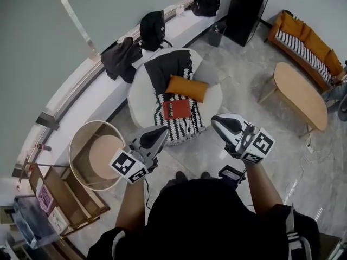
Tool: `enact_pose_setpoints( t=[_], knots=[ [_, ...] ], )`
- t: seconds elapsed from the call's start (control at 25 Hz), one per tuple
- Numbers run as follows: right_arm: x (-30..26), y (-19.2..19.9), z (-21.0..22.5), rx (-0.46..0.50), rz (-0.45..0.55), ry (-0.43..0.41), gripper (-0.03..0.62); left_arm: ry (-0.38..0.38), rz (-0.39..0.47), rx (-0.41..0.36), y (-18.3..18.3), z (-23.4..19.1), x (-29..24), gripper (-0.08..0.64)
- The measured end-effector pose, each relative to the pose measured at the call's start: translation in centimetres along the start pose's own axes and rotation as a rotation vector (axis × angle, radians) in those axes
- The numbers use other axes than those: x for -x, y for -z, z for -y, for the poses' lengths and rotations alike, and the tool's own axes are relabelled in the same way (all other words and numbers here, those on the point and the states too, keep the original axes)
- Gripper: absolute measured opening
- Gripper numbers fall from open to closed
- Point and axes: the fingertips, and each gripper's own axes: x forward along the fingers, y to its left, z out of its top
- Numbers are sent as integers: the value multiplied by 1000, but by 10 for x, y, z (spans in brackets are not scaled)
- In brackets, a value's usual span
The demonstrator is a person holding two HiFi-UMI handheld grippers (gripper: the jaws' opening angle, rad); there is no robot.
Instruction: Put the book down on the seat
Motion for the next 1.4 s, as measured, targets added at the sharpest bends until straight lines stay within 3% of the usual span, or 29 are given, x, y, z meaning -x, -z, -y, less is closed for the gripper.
enact_pose_setpoints(
  t=[0.2,0.48,0.64,1.16,1.4],
  knots=[
    [2,7,1,20,1,2,29,-87,15,12,15,-9,-16,25],
    [36,41,40,34,-70,258,28,-207,-85,-5,50,-3,-32,25],
    [46,45,43,37,-83,267,28,-187,-112,-21,54,13,-41,25],
    [76,52,57,14,-105,281,28,-135,-120,31,61,31,-32,25],
    [79,57,60,0,-115,286,28,-146,-114,44,60,24,-30,25]
  ],
)
